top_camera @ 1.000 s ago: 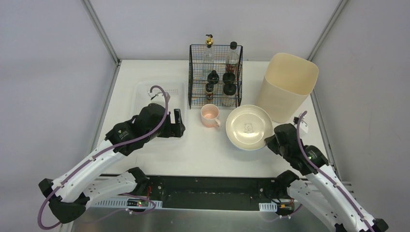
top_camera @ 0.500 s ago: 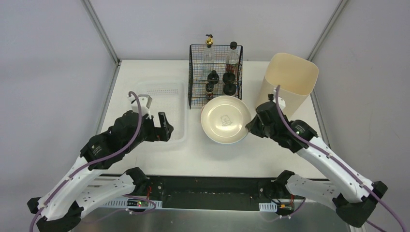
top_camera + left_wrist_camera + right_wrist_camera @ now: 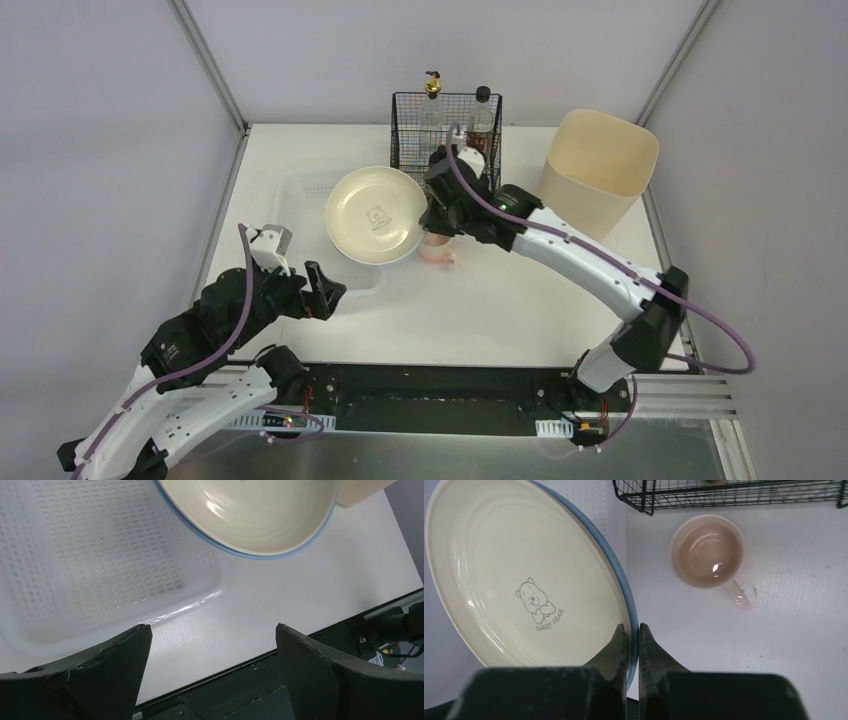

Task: Clear the kitchen counter

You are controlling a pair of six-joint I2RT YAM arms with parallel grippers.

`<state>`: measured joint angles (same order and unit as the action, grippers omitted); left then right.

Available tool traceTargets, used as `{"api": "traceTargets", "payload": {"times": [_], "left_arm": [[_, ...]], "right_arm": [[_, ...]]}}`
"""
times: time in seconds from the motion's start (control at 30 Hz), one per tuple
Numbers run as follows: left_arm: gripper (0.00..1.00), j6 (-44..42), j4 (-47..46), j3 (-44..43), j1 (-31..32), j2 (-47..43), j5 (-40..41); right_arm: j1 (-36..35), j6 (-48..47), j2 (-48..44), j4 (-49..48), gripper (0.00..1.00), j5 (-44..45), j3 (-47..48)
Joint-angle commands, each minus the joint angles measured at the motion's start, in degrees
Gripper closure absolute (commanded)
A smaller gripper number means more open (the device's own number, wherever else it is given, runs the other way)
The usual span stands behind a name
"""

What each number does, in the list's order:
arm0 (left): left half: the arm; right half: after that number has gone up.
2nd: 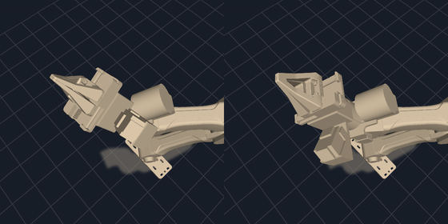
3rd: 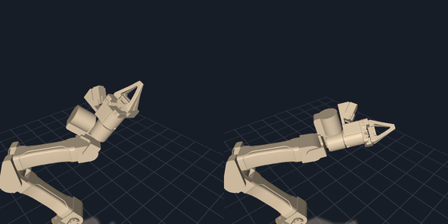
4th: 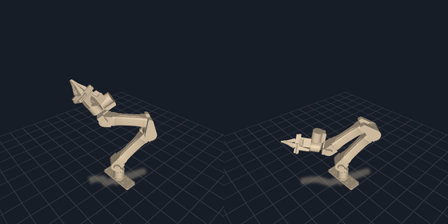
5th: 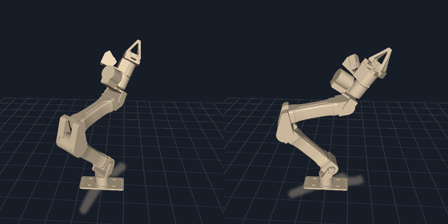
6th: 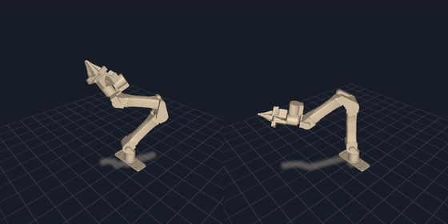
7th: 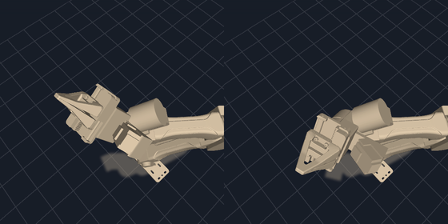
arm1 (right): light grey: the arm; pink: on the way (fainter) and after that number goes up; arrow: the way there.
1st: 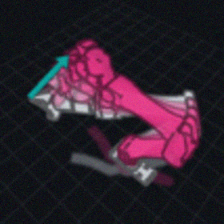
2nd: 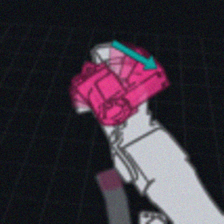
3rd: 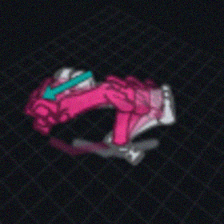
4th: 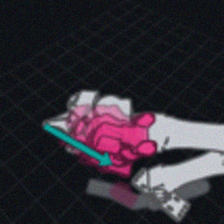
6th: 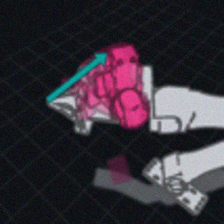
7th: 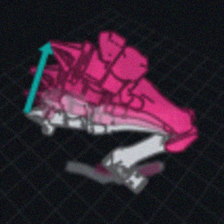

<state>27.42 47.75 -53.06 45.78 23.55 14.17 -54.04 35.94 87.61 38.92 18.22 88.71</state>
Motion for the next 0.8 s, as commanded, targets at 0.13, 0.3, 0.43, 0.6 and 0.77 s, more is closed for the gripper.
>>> {"api": "traceTargets", "payload": {"times": [0.13,0.3,0.43,0.6,0.77], "left_arm": [[0.01,0.66,-1.63,5.22,0.31,-6.38,-1.37],[0.01,1.01,-3.02,6.99,0.36,-10.45,-1.59],[0.01,0.82,-3.42,7.69,0.36,-12.64,-1.13],[0.01,0.99,-3.45,8.16,0.36,-13.03,-1.16],[0.01,0.53,-3.34,7.97,0.33,-11.60,-1.51]], "right_arm": [[-3.10,1.95,17.43,-3.87,1.00,-2.02,21.12],[-3.16,4.36,27.61,-2.81,1.00,-1.09,30.46],[-3.12,6.55,33.58,-2.19,1.00,-0.80,35.57],[-2.46,10.56,37.02,-4.27,1.00,0.34,35.61],[-2.34,14.20,39.36,-6.95,1.00,1.89,34.85]]}}
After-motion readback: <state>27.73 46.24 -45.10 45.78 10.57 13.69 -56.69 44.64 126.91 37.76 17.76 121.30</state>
